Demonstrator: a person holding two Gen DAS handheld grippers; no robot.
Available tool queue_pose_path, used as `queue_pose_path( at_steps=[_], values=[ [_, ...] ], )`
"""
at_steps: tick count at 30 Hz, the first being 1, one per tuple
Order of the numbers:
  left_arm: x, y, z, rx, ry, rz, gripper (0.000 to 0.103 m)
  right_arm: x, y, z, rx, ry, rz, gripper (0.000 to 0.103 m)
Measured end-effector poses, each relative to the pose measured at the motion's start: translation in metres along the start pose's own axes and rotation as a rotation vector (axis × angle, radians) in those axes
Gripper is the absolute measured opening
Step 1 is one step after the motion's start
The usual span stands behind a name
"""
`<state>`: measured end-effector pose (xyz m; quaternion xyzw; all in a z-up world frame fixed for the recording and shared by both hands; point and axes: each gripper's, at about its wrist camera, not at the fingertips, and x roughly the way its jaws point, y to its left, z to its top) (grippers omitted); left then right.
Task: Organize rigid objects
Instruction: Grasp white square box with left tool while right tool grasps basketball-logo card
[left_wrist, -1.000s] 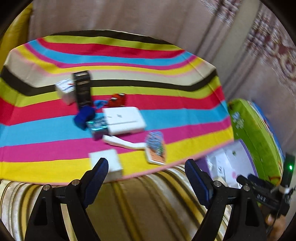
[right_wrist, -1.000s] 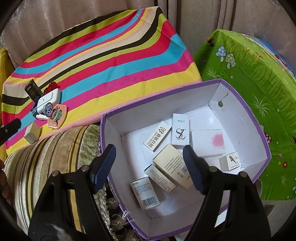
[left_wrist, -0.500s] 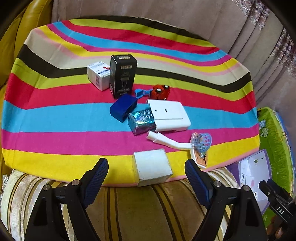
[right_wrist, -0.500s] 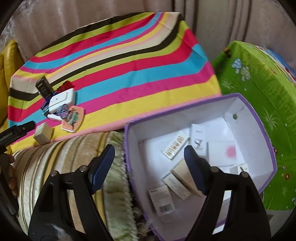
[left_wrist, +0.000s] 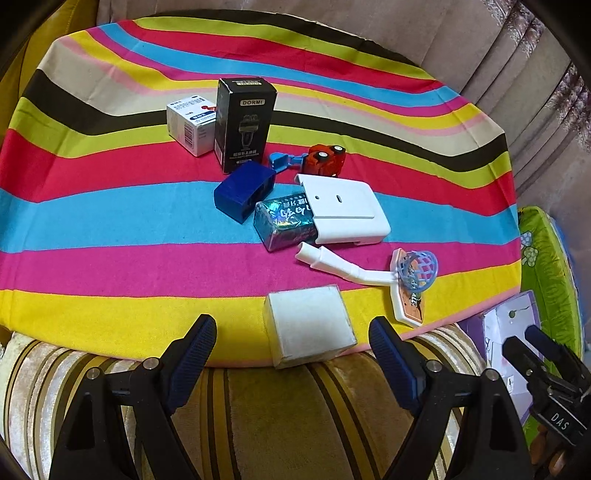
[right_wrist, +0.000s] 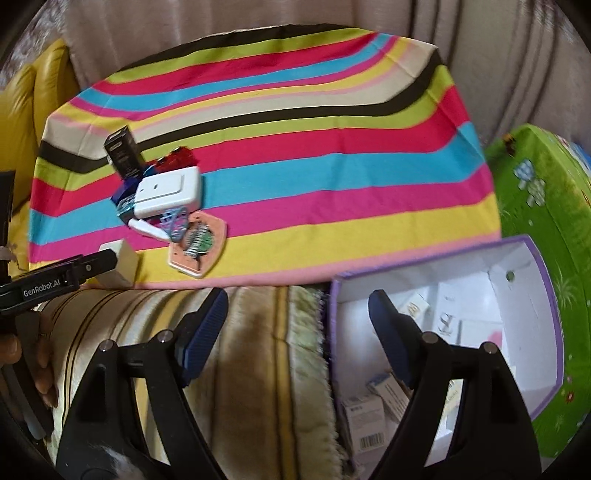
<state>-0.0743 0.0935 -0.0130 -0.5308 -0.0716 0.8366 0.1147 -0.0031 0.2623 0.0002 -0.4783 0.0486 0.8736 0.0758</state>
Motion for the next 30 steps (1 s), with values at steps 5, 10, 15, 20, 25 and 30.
queue_pose_path(
  at_steps=[5,10,15,20,25,30],
  values=[
    [0.007,-0.003,0.003,0.020,0.014,0.002,0.071,0.008,0.020,0.008,-0.058,0.004,0.015,0.082],
    [0.018,-0.003,0.005,0.031,0.049,-0.008,0.054,0.022,0.040,0.013,-0.102,0.030,0.035,0.082],
    [0.019,-0.004,0.004,0.038,0.047,-0.018,0.051,0.033,0.054,0.022,-0.096,0.055,0.068,0.082],
    [0.013,0.001,0.002,0.010,0.019,-0.028,0.051,0.043,0.064,0.030,-0.074,0.066,0.105,0.082],
    [0.009,0.008,0.002,-0.022,-0.001,-0.036,0.051,0.052,0.067,0.038,-0.020,0.075,0.143,0.082],
    [0.011,0.008,0.003,-0.023,-0.005,-0.037,0.051,0.068,0.068,0.044,0.034,0.111,0.153,0.082]
  ],
)
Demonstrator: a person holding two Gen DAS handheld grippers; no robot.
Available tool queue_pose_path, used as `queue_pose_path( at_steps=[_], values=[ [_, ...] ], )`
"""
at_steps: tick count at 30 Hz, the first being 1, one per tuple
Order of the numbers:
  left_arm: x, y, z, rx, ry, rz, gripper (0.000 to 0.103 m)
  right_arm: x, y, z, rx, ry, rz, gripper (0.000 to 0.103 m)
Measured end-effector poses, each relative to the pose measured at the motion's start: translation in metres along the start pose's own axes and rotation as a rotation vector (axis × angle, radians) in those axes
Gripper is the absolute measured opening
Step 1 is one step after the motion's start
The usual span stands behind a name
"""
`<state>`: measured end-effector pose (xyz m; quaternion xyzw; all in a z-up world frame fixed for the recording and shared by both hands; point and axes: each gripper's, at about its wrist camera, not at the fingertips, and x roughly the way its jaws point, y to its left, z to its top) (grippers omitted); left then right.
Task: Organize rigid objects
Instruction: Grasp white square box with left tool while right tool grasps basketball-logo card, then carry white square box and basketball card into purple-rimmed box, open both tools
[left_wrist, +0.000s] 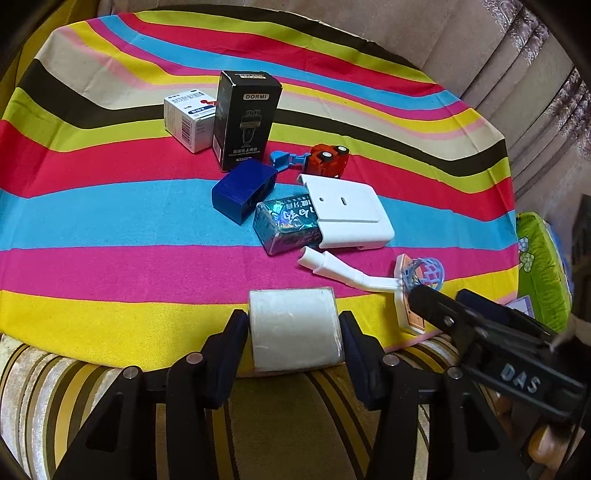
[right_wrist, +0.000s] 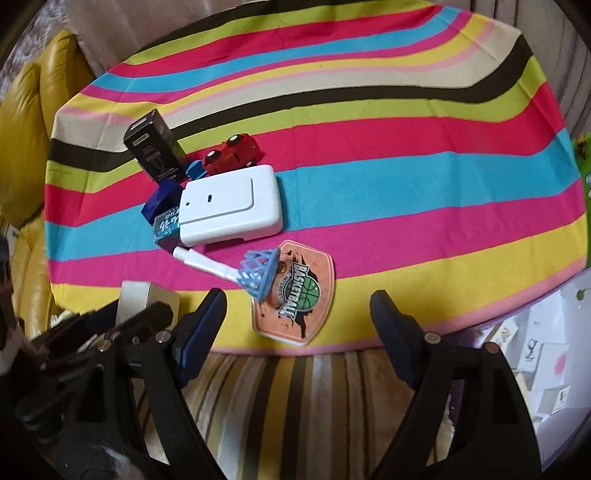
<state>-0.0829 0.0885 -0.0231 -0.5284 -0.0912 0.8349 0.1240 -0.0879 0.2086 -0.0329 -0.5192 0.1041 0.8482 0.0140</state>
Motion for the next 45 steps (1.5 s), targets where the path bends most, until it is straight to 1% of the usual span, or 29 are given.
queue_pose_path(
  at_steps=[2,8,9,11,12,20,29,38,45],
  values=[
    [0.000,-0.001,0.000,0.001,-0.001,0.000,0.051,0.006,-0.002,0.003,0.024,0.011,0.013,0.082],
    [-0.001,0.000,-0.001,0.001,-0.005,-0.004,0.051,0.019,-0.001,0.009,0.046,0.039,0.004,0.081],
    [-0.001,0.000,-0.001,0.002,-0.005,-0.004,0.051,0.020,-0.002,0.009,0.049,0.042,0.005,0.078],
    [-0.001,0.000,-0.001,0.001,-0.006,-0.005,0.051,0.025,-0.004,0.009,0.059,0.061,0.015,0.065],
    [-0.001,0.000,-0.001,0.000,-0.006,-0.006,0.051,0.026,-0.004,0.009,0.061,0.061,0.016,0.064],
    [-0.003,0.000,-0.001,0.002,-0.012,-0.011,0.051,0.026,-0.006,0.007,0.068,0.048,0.028,0.063],
    [-0.008,-0.004,-0.003,0.022,-0.036,-0.028,0.051,0.012,-0.014,0.001,0.096,-0.008,0.027,0.063],
    [-0.017,-0.014,-0.004,0.063,-0.071,-0.032,0.051,-0.010,-0.028,-0.009,0.103,-0.070,-0.013,0.063],
    [-0.024,-0.032,-0.008,0.111,-0.087,-0.045,0.051,-0.032,-0.044,-0.022,0.105,-0.103,-0.052,0.063]
  ],
)
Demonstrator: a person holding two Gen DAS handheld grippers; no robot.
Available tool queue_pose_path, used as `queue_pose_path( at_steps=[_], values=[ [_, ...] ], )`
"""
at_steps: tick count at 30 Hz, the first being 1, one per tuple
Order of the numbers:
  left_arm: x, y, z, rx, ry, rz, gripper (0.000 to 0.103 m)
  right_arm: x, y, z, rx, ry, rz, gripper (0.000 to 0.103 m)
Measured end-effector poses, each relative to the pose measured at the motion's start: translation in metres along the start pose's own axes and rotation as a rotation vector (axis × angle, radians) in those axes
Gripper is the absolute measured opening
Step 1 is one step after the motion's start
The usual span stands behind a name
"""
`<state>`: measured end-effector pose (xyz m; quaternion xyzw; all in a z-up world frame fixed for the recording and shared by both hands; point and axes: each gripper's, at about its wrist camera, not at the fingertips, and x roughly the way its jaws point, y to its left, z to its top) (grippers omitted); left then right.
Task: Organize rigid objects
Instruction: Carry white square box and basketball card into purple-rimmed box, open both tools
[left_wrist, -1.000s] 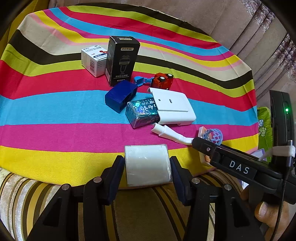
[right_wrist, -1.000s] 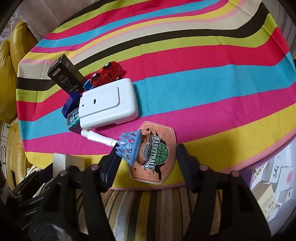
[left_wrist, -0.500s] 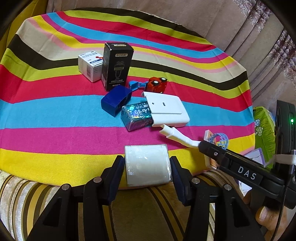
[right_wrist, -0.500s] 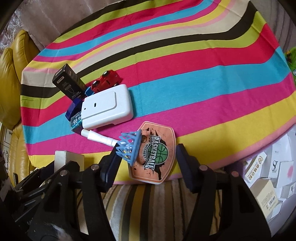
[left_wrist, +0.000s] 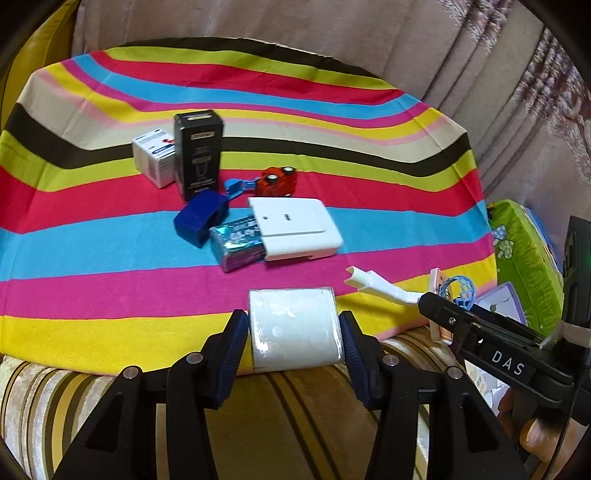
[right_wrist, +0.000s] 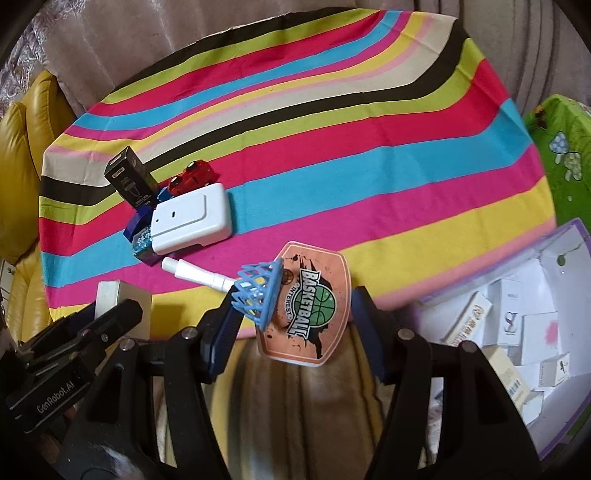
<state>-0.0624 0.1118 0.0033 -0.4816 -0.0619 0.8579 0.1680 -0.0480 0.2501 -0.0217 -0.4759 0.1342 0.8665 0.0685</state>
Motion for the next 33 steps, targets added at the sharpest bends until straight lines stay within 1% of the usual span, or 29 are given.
queue_pose_path(
  at_steps=[6,13,17,25,29,33],
  values=[
    [-0.002,-0.018,-0.002,0.037,0.003,-0.016,0.051,-0.014,-0.018,-0.008,0.021,-0.018,-0.021,0.063],
    [-0.006,-0.049,-0.008,0.116,0.004,-0.036,0.051,-0.031,-0.043,-0.016,0.040,-0.035,-0.051,0.063],
    [-0.005,-0.067,-0.011,0.162,0.014,-0.050,0.051,-0.042,-0.065,-0.020,0.065,-0.049,-0.082,0.063],
    [-0.002,-0.105,-0.018,0.247,0.024,-0.082,0.051,-0.061,-0.125,-0.033,0.157,-0.061,-0.162,0.063],
    [0.001,-0.126,-0.023,0.302,0.034,-0.097,0.051,-0.067,-0.144,-0.037,0.194,-0.066,-0.187,0.063],
    [0.005,-0.147,-0.026,0.353,0.040,-0.123,0.051,-0.075,-0.160,-0.039,0.217,-0.084,-0.237,0.063]
  ],
)
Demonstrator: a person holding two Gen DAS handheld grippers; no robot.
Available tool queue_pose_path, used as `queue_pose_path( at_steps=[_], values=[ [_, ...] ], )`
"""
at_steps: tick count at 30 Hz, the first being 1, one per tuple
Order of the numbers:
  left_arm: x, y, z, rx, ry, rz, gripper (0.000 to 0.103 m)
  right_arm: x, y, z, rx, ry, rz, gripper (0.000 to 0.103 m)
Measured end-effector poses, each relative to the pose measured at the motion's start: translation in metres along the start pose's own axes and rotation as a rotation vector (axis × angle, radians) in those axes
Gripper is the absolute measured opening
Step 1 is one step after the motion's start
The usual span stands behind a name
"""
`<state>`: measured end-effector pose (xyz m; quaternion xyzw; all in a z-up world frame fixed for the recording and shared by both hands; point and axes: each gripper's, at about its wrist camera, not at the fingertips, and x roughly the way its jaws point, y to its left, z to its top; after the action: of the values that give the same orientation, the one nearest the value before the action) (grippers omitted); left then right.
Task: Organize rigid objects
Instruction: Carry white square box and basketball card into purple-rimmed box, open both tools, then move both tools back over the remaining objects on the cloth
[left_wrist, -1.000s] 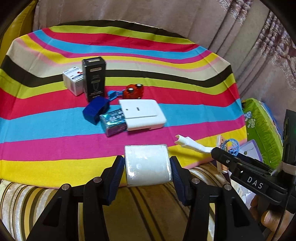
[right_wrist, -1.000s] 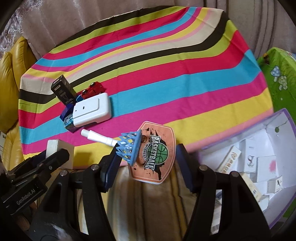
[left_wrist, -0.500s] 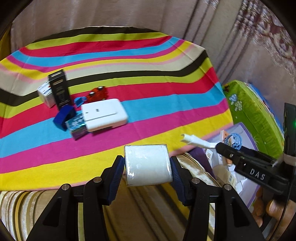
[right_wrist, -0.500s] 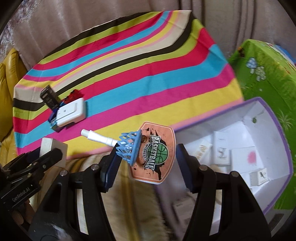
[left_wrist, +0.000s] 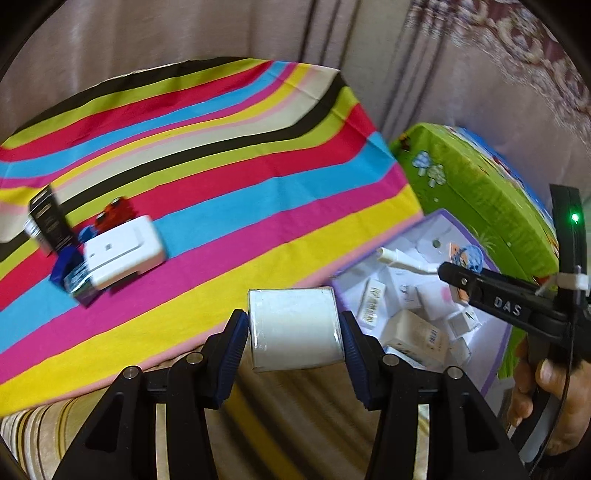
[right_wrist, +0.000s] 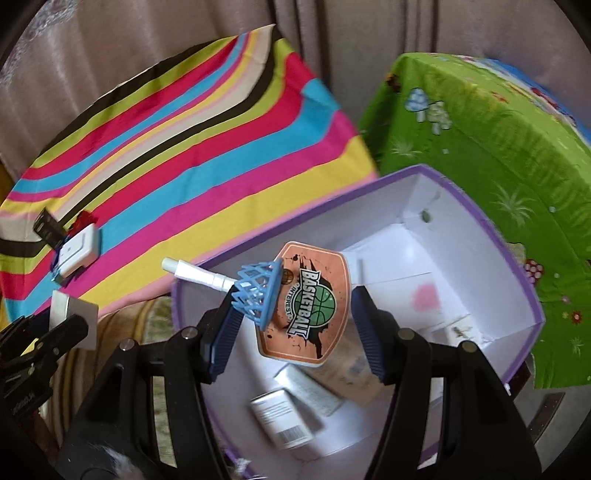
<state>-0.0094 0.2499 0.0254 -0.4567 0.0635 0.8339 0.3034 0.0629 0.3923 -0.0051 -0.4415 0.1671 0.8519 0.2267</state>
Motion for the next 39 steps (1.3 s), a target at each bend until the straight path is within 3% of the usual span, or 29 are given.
queue_pose_path(
  at_steps=[12,19,23,39],
  values=[
    [0.016,-0.051,0.012,0.130,-0.001,-0.092,0.051,-0.007,-0.030,0.007,0.019,-0.053,-0.125,0.063],
    [0.021,-0.068,0.018,0.156,0.001,-0.197,0.053,-0.011,-0.038,0.007,0.028,-0.066,-0.167,0.063],
    [0.024,-0.064,0.019,0.129,0.010,-0.213,0.066,-0.010,-0.040,0.008,0.031,-0.060,-0.165,0.071],
    [0.014,-0.028,0.019,0.009,-0.024,-0.212,0.068,-0.010,-0.028,0.008,0.012,-0.053,-0.127,0.080]
  ],
)
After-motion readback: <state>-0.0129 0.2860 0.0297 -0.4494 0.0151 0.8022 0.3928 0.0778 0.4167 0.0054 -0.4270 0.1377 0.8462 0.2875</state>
